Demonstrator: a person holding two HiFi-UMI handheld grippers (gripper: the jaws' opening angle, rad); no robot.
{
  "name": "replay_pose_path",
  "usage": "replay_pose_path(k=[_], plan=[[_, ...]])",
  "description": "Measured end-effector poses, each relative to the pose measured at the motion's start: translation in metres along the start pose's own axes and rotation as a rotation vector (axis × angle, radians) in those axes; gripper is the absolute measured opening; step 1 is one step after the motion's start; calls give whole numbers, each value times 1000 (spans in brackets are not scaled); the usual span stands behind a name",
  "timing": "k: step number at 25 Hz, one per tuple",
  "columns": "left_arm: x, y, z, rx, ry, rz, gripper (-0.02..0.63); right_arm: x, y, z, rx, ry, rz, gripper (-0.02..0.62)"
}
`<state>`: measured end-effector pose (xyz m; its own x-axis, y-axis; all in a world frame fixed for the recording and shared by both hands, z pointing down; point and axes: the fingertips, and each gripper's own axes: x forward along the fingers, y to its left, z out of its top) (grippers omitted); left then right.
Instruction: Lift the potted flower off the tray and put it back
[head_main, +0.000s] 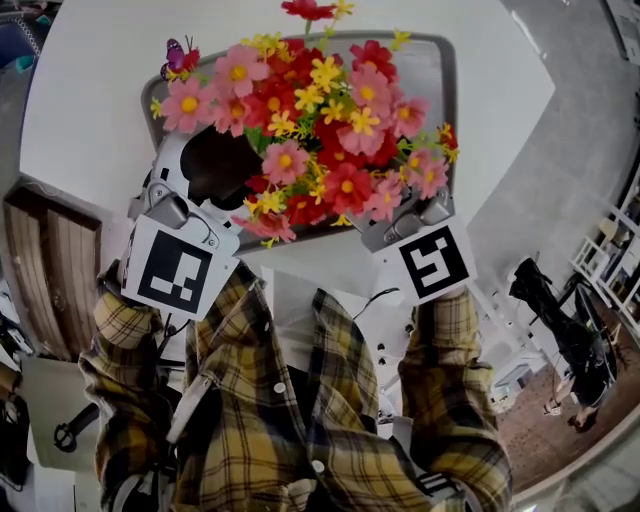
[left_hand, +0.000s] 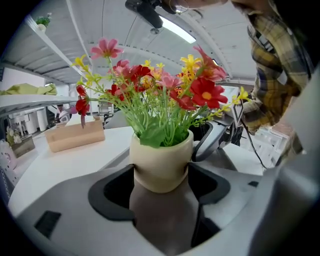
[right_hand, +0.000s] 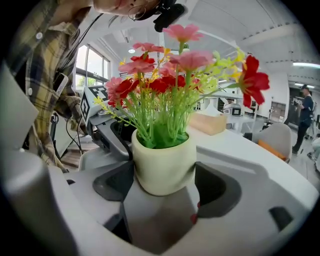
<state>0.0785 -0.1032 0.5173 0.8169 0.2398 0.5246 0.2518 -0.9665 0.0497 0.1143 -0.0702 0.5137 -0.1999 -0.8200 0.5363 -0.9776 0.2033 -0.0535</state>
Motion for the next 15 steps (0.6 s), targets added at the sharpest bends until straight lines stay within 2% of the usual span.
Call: replay_pose_path(k=[15], plan=[[0,-1,2,-9,4,27,324,-1,-1,0,5,0,-35,357]])
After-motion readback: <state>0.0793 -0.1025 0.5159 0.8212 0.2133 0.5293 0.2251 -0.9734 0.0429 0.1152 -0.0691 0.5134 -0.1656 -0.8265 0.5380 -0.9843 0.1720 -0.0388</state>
